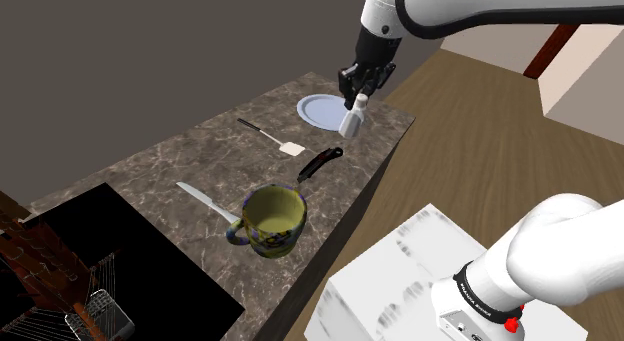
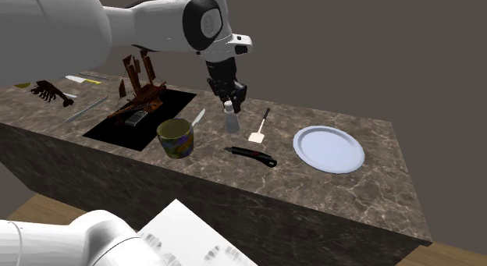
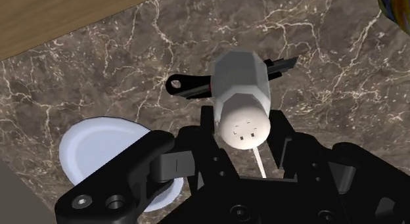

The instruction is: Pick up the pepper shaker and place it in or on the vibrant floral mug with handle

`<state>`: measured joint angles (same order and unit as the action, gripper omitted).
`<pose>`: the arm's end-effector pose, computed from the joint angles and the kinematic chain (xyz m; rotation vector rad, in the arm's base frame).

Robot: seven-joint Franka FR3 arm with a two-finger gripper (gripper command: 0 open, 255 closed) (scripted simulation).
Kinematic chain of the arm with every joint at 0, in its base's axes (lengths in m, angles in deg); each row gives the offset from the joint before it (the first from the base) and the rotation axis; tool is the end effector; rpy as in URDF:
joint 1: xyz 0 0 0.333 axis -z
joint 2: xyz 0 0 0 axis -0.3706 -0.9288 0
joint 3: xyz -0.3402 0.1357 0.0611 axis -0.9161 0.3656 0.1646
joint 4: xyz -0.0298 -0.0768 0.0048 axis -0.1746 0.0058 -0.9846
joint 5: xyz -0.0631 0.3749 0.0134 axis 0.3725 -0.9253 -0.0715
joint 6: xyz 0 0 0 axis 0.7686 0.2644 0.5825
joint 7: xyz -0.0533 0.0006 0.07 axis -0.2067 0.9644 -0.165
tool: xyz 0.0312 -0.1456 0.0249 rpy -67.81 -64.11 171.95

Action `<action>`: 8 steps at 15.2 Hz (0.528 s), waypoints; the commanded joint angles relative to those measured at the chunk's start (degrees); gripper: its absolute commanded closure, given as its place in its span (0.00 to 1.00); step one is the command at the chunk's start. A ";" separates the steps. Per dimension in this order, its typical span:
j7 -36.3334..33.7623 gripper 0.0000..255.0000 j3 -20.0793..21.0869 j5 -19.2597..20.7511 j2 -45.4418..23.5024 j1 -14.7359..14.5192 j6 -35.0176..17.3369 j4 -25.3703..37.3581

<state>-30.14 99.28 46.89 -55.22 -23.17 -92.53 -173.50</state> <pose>0.3908 0.1082 0.5651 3.0429 -0.1171 0.2250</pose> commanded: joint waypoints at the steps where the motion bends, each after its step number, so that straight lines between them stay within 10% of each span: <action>1: -2.73 1.00 2.05 -0.43 -0.59 -0.85 1.10 1.51; 8: -12.74 1.00 9.69 -1.27 -4.05 -3.55 4.22 7.43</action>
<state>-41.16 107.70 45.52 -58.06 -26.43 -88.66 -167.47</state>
